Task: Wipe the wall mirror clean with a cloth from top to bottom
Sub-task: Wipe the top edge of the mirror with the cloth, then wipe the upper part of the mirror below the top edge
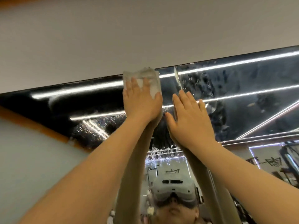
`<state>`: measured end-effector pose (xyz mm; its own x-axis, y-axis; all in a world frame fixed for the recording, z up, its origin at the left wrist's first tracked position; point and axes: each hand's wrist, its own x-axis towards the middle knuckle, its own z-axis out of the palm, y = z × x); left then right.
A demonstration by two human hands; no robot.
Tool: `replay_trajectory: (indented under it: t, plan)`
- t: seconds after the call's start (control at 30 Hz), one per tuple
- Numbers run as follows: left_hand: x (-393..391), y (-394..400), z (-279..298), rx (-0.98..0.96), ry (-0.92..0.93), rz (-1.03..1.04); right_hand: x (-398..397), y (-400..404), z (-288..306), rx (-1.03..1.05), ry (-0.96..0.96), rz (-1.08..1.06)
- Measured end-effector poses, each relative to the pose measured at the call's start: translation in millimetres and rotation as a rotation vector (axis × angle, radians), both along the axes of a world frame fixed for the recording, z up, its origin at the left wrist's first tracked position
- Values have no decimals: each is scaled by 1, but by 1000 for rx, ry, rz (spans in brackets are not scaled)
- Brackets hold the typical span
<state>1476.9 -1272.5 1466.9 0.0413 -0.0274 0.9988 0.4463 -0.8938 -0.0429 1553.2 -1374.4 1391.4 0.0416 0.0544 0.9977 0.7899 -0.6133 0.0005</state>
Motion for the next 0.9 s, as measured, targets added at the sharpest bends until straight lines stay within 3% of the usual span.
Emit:
replay_trajectory:
  t: [0.2,0.47,0.63,0.73,0.9]
  plan:
    - [-20,19,5,39,173,35,-2,-3,-1,-15,7,26]
    - [-11,1,4,-184,41,17,-3,-4,-11,-10,5,38]
    - [1,-22,-3,-66,162,83,-1,-7,-18,-12,-24,47]
    - [-2,-14,1,111,192,183,0,-5,-19,-5,-48,24]
    - [-14,3,9,141,285,59,-1,-5,-18,-4,-51,-13]
